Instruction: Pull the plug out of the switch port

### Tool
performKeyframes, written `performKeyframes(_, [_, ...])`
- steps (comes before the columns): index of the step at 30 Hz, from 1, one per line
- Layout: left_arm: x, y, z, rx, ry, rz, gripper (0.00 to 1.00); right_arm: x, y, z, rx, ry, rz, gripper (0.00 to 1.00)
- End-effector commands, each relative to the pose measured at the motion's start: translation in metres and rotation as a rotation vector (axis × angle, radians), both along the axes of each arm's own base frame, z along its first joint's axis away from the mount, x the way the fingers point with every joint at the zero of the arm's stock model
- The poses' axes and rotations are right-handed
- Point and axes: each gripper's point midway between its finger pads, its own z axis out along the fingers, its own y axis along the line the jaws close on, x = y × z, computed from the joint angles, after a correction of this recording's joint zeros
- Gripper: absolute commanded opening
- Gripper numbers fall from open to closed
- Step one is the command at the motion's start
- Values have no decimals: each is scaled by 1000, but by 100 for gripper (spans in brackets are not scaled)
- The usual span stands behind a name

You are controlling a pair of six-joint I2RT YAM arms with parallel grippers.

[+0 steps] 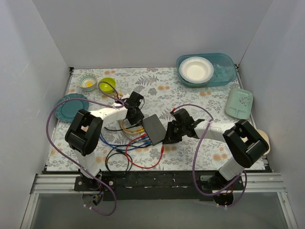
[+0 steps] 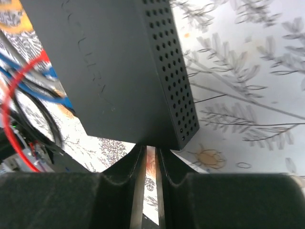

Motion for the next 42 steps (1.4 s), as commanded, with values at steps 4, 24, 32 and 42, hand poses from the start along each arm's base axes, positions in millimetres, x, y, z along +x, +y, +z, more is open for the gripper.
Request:
performKeyframes(4, [-76,-85,-6,-123,204,-247,35,62,-1,6,12,-103,-79,22])
performKeyframes(24, [-105,-114,8,-165,176,-304,38,160,-23,36,-2,-158,-200,25])
performKeyframes(32, [-20,-68,49,-129,46,-126,56,136,-37,71,12,-218,-171,28])
performKeyframes(42, [-11,-22,19,-70,91,-46,55,62,-64,43,-39,-203,-142,29])
